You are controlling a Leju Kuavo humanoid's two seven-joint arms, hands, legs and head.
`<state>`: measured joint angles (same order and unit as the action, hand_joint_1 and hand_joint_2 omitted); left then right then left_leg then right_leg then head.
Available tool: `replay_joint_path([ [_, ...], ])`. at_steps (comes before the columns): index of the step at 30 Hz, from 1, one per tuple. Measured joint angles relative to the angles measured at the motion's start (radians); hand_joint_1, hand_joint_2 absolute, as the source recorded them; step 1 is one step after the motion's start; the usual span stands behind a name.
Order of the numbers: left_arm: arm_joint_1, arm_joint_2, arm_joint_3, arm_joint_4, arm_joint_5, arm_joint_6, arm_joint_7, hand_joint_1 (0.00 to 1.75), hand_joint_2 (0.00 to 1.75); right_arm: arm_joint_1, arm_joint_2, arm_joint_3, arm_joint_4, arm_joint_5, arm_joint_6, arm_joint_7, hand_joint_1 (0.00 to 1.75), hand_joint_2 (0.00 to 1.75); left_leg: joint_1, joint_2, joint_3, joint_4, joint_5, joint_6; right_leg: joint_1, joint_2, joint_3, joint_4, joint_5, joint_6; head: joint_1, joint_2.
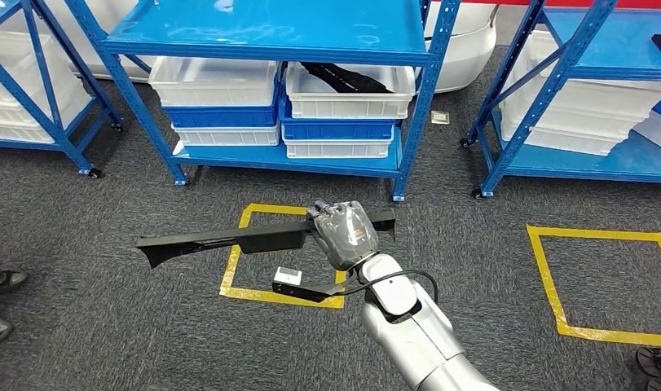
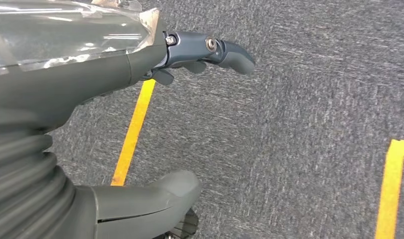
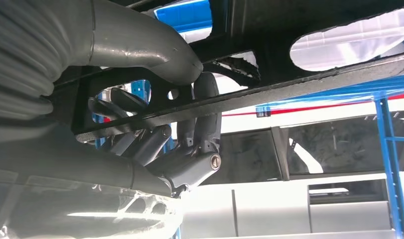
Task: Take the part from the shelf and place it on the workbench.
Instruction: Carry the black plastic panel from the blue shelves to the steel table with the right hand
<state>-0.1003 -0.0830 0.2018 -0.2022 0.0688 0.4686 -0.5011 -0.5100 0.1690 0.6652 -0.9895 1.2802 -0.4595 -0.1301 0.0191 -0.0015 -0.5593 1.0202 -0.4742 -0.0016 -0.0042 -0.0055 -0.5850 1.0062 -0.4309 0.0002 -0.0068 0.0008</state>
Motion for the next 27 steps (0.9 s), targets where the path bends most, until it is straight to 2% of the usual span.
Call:
replay_joint_path([
  [2,0.001,0.0,0.0,0.0,0.001,0.001,-0.001,0.0,1.75,-0.001,0.001,-0.001,0.0,0.0,0.0,0.0,1.75,1.75,-0.005,0.0,-0.007,-0.004,0.011,0.015,0.001,0.0,-0.007,-0.002,0.009,0.015,0.001,0.0],
  [3,0.001,-0.001,0.0,0.0,0.002,0.001,-0.002,0.0,1.75,-0.001,0.001,-0.001,0.0,0.0,0.0,0.0,1.75,1.75,-0.005,0.002,-0.009,-0.01,0.02,0.024,0.001,0.0,-0.013,0.0,0.008,0.021,0.001,0.0],
  [4,0.001,-0.002,0.001,0.0,0.002,0.001,-0.002,0.0,1.75,-0.002,0.0,-0.002,0.0,0.0,0.0,-0.001,1.75,1.75,-0.003,0.004,-0.013,-0.017,0.03,0.034,0.001,0.001,-0.023,0.016,-0.006,0.023,0.002,0.0],
  [6,0.0,-0.003,0.001,0.0,0.002,0.001,-0.004,0.0,1.75,-0.002,-0.001,-0.005,0.0,0.0,0.0,-0.002,1.75,1.75,-0.001,0.008,-0.027,-0.026,0.05,0.048,-0.001,0.002,-0.064,0.111,-0.07,0.016,0.004,0.0],
  [8,0.0,-0.003,0.002,0.0,0.002,0.001,-0.004,0.0,1.75,-0.002,-0.004,-0.008,0.0,0.0,0.0,-0.003,1.75,1.75,-0.001,0.009,-0.049,-0.027,0.067,0.05,-0.004,0.003,-0.113,0.251,-0.143,0.013,0.006,0.0],
  [9,0.0,-0.004,0.002,0.0,0.002,0.001,-0.004,0.0,1.75,-0.001,-0.006,-0.008,0.0,0.0,0.0,-0.003,1.75,1.75,-0.001,0.009,-0.06,-0.026,0.075,0.049,-0.006,0.003,-0.121,0.294,-0.16,0.018,0.007,0.0],
  [10,0.001,-0.005,0.003,0.0,0.002,0.001,-0.005,0.0,1.75,0.0,-0.008,-0.008,0.001,0.0,0.0,-0.004,1.75,1.75,-0.001,0.009,-0.07,-0.026,0.083,0.047,-0.008,0.003,-0.11,0.299,-0.162,0.025,0.007,0.0],
  [11,0.001,-0.005,0.003,0.0,0.002,0.001,-0.005,0.0,1.75,-0.001,-0.009,-0.008,0.001,0.0,0.0,-0.005,1.75,1.75,0.0,0.009,-0.079,-0.026,0.09,0.043,-0.009,0.003,-0.076,0.259,-0.148,0.035,0.008,0.0],
  [13,0.001,-0.006,0.004,0.0,0.002,0.002,-0.007,0.0,1.75,-0.003,-0.01,-0.008,0.001,0.0,0.0,-0.006,1.75,1.75,-0.001,0.009,-0.093,-0.023,0.104,0.034,-0.012,0.003,0.032,0.104,-0.112,0.046,0.01,0.0],
  [14,0.001,-0.007,0.004,0.0,0.001,0.002,-0.007,0.0,1.75,-0.005,-0.009,-0.008,0.001,0.0,0.0,-0.007,1.75,1.75,-0.002,0.009,-0.099,-0.023,0.112,0.027,-0.01,0.004,0.074,0.04,-0.099,0.045,0.009,0.0],
  [15,0.0,-0.007,0.005,0.0,0.001,0.002,-0.008,0.0,1.75,-0.006,-0.009,-0.008,0.001,-0.001,0.0,-0.007,1.75,1.75,-0.004,0.009,-0.102,-0.021,0.119,0.021,-0.009,0.006,0.096,0.0,-0.094,0.041,0.009,0.0],
  [16,0.0,-0.007,0.005,0.0,0.0,0.002,-0.008,0.0,1.75,-0.007,-0.008,-0.008,0.001,-0.002,0.0,-0.008,1.75,1.75,-0.006,0.009,-0.105,-0.021,0.126,0.015,-0.006,0.008,0.099,-0.014,-0.092,0.037,0.008,0.0],
  [17,0.001,-0.007,0.006,0.0,-0.001,0.002,-0.008,0.0,1.75,-0.006,-0.008,-0.008,0.001,-0.002,0.0,-0.008,1.75,1.75,-0.006,0.008,-0.107,-0.022,0.133,0.008,-0.004,0.01,0.089,-0.012,-0.087,0.031,0.008,0.0],
  [18,0.001,-0.006,0.006,0.0,-0.002,0.002,-0.009,0.0,1.75,-0.007,-0.008,-0.008,0.001,-0.003,0.0,-0.008,1.75,1.75,-0.004,0.007,-0.111,-0.02,0.134,0.003,-0.01,0.009,0.082,-0.013,-0.082,0.024,0.008,0.0],
  [19,0.002,-0.006,0.006,0.0,-0.003,0.002,-0.009,0.0,1.75,-0.007,-0.006,-0.008,0.002,-0.003,0.0,-0.008,1.75,1.75,-0.001,0.006,-0.118,-0.012,0.12,-0.001,-0.014,0.008,0.078,-0.012,-0.075,0.014,0.006,0.0],
  [20,0.003,-0.006,0.007,0.0,-0.004,0.002,-0.009,0.0,1.75,-0.008,-0.005,-0.008,0.002,-0.003,0.0,-0.008,1.75,1.75,0.002,0.004,-0.131,0.015,0.089,-0.006,-0.018,0.006,0.072,-0.013,-0.065,0.001,0.004,0.0],
  [21,0.003,-0.005,0.007,0.0,-0.005,0.002,-0.009,0.0,1.75,-0.008,-0.004,-0.008,0.002,-0.003,0.001,-0.008,1.75,1.75,0.004,0.003,-0.148,0.063,0.043,-0.009,-0.021,0.004,0.064,-0.013,-0.054,-0.009,0.002,0.0],
  [22,0.003,-0.005,0.008,0.0,-0.005,0.002,-0.009,0.0,1.75,-0.008,-0.004,-0.008,0.002,-0.003,0.001,-0.008,1.75,1.75,0.004,0.003,-0.168,0.128,-0.007,-0.013,-0.016,0.003,0.053,-0.012,-0.044,-0.016,0.0,0.0],
  [23,0.003,-0.005,0.008,0.0,-0.006,0.002,-0.009,0.0,1.75,-0.007,-0.004,-0.008,0.002,-0.003,0.001,-0.008,1.75,1.75,0.005,0.003,-0.186,0.195,-0.045,-0.016,-0.013,0.002,0.041,-0.01,-0.035,-0.019,-0.001,0.0],
  [24,0.003,-0.005,0.008,0.0,-0.006,0.002,-0.009,0.0,1.75,-0.006,-0.004,-0.008,0.002,-0.003,0.001,-0.008,1.75,1.75,0.005,0.003,-0.194,0.246,-0.065,-0.019,-0.01,0.002,0.03,-0.009,-0.028,-0.019,-0.002,0.0],
  [25,0.003,-0.005,0.008,0.0,-0.006,0.002,-0.009,0.0,1.75,-0.005,-0.004,-0.008,0.003,-0.003,0.001,-0.008,1.75,1.75,0.005,0.003,-0.185,0.263,-0.064,-0.019,-0.008,0.002,0.018,-0.006,-0.021,-0.018,-0.002,0.0],
  [26,0.003,-0.005,0.009,0.0,-0.006,0.002,-0.009,0.0,1.75,-0.005,-0.004,-0.008,0.003,-0.003,0.001,-0.008,1.75,1.75,0.005,0.003,-0.157,0.24,-0.048,-0.018,-0.007,0.002,0.008,-0.002,-0.016,-0.016,-0.002,0.0],
  [27,0.002,-0.005,0.009,0.0,-0.006,0.002,-0.009,0.0,1.75,-0.005,-0.004,-0.008,0.003,-0.003,0.001,-0.008,1.75,1.75,0.005,0.003,-0.109,0.182,-0.028,-0.015,-0.007,0.003,-0.001,0.002,-0.011,-0.014,-0.002,0.0],
])
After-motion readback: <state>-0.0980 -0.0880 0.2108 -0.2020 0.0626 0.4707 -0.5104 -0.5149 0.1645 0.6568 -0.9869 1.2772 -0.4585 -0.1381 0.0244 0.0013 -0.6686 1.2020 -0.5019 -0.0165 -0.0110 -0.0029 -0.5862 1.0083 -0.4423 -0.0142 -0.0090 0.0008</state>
